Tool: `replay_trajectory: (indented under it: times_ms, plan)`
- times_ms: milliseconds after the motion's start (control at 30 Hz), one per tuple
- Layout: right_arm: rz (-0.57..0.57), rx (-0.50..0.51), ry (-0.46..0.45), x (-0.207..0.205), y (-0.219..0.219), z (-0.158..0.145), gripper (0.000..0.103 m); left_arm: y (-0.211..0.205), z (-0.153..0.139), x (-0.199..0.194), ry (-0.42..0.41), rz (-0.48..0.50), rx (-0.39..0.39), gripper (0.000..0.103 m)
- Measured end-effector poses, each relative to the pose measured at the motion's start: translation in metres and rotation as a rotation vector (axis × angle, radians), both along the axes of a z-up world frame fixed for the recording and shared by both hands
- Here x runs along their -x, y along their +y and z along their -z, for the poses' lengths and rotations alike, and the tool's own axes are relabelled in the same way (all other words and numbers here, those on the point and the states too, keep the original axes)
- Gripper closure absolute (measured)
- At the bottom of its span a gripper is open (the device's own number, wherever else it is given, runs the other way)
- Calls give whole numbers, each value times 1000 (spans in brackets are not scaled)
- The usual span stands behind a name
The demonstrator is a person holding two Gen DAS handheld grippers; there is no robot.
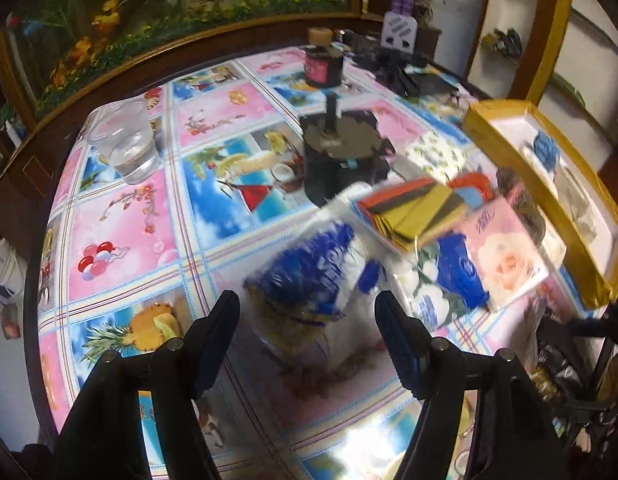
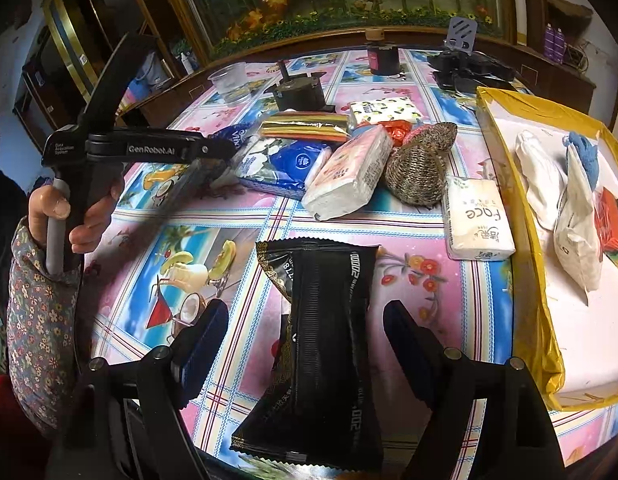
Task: Organize soft objects
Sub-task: 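Lift and carry the blue bag and black packet toward the box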
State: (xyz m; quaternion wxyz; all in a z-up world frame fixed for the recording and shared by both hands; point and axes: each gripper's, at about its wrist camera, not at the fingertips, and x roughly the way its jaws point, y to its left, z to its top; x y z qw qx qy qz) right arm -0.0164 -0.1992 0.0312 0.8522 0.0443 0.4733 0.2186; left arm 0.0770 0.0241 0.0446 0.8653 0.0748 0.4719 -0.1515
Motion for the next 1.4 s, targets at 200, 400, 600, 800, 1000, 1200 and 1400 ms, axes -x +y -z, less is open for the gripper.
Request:
replay_trajectory:
  times_ms: [200,400,600,800,1000,1200,1400]
  plan:
    - [8,-17,-3,-4,2,0,19,-8,10,-10,-22,-27,-60,34]
    - [9,-7,-13,-1,8,3,26,-22,22,-12,-27,-10,-122,57]
    - [22,0,-9,-1,3,2,61,-4,13,-13,-22,-70,-71,65]
    - [31,-20,-16,-1,-1,1,64,4,-8,-8,-87,-87,33,65]
    - [-12,56,-21,3,14,5,44,7,-29,0,-166,-100,132,64]
    - [-58,189,-75,12,29,5,32,11,-35,2,-181,-115,186,64]
    - [-29,117,-44,9,18,9,69,0,-38,9,-194,-82,211,64]
